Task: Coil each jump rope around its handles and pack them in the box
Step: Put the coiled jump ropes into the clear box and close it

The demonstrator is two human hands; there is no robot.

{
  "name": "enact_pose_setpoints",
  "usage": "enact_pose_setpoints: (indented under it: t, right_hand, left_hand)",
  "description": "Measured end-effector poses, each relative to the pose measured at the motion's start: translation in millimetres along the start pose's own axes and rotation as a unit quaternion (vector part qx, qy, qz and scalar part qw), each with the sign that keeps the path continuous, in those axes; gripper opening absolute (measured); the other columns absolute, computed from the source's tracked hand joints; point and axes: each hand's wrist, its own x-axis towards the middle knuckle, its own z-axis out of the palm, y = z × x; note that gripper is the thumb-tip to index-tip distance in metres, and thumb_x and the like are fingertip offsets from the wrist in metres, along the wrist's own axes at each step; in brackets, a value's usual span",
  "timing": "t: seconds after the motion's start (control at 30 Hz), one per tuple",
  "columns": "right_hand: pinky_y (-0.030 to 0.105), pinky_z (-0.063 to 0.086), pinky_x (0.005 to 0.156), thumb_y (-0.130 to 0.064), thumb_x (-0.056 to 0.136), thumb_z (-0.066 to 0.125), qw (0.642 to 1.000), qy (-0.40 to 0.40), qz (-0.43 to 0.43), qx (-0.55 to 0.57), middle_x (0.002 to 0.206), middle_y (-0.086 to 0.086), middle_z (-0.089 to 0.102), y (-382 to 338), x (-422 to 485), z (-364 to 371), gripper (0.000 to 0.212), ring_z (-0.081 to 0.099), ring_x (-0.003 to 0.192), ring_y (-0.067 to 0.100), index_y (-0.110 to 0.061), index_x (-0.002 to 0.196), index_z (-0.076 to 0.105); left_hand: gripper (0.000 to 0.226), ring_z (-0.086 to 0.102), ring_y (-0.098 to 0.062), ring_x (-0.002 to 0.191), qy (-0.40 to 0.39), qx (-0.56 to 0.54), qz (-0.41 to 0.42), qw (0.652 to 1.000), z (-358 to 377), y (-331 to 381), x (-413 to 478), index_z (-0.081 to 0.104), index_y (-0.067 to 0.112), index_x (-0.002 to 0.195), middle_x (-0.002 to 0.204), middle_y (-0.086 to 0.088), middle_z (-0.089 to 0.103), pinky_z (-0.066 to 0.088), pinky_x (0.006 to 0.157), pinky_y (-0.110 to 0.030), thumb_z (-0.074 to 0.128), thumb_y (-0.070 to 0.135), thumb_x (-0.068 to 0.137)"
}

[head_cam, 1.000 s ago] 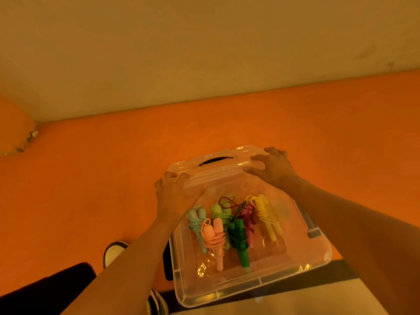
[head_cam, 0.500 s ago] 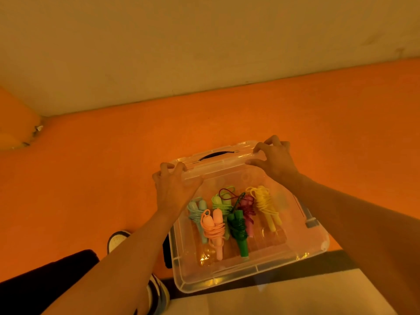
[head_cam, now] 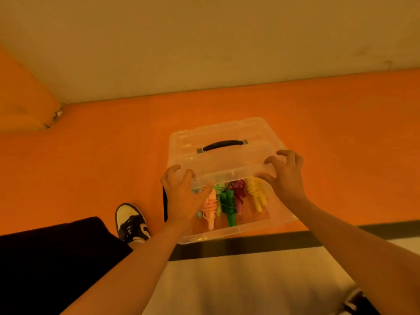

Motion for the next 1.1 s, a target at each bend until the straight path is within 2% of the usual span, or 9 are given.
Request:
enact_pose_setpoints:
  t: [0.17,0.27,0.4,0.53,0.63,0.73,0.83,0.97,1.1]
  right_hand:
    - [0.055,0.042,0.094,-0.04,0.075,0.081,1.0,-0.006,0.015,0.013,0.134,0.018,0.044,2.6,-57.5,2.3,0.039,0.032,0.127,0.042,-0.019,0.104,0.065]
    - [0.057,0.044,0.098,-0.038,0.075,0.081,0.999,-0.021,0.034,-0.001,0.139,0.017,0.042,0.9,-83.8,8.4,0.038,0.03,0.131,0.041,-0.02,0.105,0.064]
    - [0.059,0.043,0.102,-0.059,0.078,0.066,0.997,-0.034,0.058,-0.033,0.141,0.012,0.039,5.6,-110.1,16.3,0.044,0.029,0.135,0.039,-0.027,0.108,0.06]
    - [0.057,0.019,0.115,-0.07,0.089,0.047,0.992,0.039,0.058,-0.104,0.134,0.012,0.047,-4.2,-105.0,13.5,0.05,0.038,0.13,0.035,-0.026,0.11,0.06]
    - [0.052,0.027,0.111,-0.067,0.094,0.034,0.997,0.028,0.055,-0.05,0.139,0.012,0.046,-23.9,-67.1,11.0,0.055,0.038,0.13,0.034,-0.028,0.125,0.056]
    - [0.051,0.023,0.116,-0.054,0.096,0.046,0.993,-0.095,-0.047,-0.061,0.154,0.014,0.035,-35.4,-23.8,25.6,0.052,0.026,0.144,0.036,-0.031,0.143,0.046]
    - [0.055,0.009,0.12,-0.058,0.096,0.044,0.972,-0.18,-0.096,-0.116,0.164,0.013,0.015,-38.0,6.8,48.8,0.059,0.007,0.151,0.035,-0.037,0.15,0.034]
    - [0.055,0.008,0.119,-0.047,0.096,0.054,0.983,-0.142,-0.079,-0.081,0.158,0.017,0.027,-35.3,15.1,61.7,0.043,0.016,0.148,0.039,-0.03,0.136,0.054]
    - [0.058,0.013,0.117,-0.04,0.095,0.06,0.986,-0.122,-0.09,-0.07,0.151,0.02,0.038,-33.7,10.5,63.2,0.034,0.026,0.144,0.042,-0.023,0.124,0.061]
  left_hand:
    - [0.05,0.03,-0.031,0.13,0.002,-0.003,-0.008,1.0,-2.7,-1.7,-57.1,0.065,0.023,0.095,0.138,-0.007,0.037,0.036,0.105,-0.04,0.066,0.068,0.073]
    - [0.044,0.031,-0.031,0.131,-0.013,-0.003,-0.014,1.0,-2.8,-9.3,-81.0,0.067,0.024,0.101,0.142,-0.007,0.036,0.037,0.105,-0.039,0.074,0.059,0.076]
    - [0.039,0.032,-0.029,0.13,-0.032,-0.012,-0.033,0.999,-4.2,-13.8,-100.2,0.069,0.021,0.101,0.143,-0.007,0.036,0.039,0.103,-0.036,0.075,0.053,0.08]
    - [0.046,0.041,-0.032,0.121,0.006,0.079,-0.012,0.997,-2.6,-15.2,-89.7,0.065,0.022,0.101,0.138,-0.008,0.043,0.042,0.098,-0.047,0.066,0.065,0.081]
    - [0.06,0.04,-0.028,0.128,-0.01,0.1,0.006,0.995,2.1,-11.5,-55.0,0.06,0.026,0.116,0.139,-0.005,0.044,0.039,0.105,-0.046,0.045,0.075,0.084]
    - [0.066,0.024,-0.029,0.144,-0.101,0.085,0.068,0.989,15.5,-7.3,-15.5,0.048,0.031,0.139,0.153,-0.004,0.034,0.028,0.116,-0.052,0.04,0.072,0.087]
    - [0.076,0.003,-0.034,0.152,-0.17,0.147,0.112,0.968,29.3,-3.8,12.1,0.029,0.036,0.154,0.164,-0.007,0.016,0.007,0.122,-0.055,0.045,0.072,0.089]
    - [0.072,-0.004,-0.034,0.153,-0.188,0.15,0.114,0.964,41.7,-5.4,25.0,0.029,0.037,0.154,0.166,-0.008,0.011,-0.005,0.12,-0.055,0.037,0.072,0.092]
    - [0.068,0.004,-0.036,0.152,-0.151,0.141,0.117,0.971,46.9,-5.9,15.7,0.044,0.033,0.147,0.162,-0.009,0.022,-0.002,0.121,-0.058,0.036,0.069,0.09]
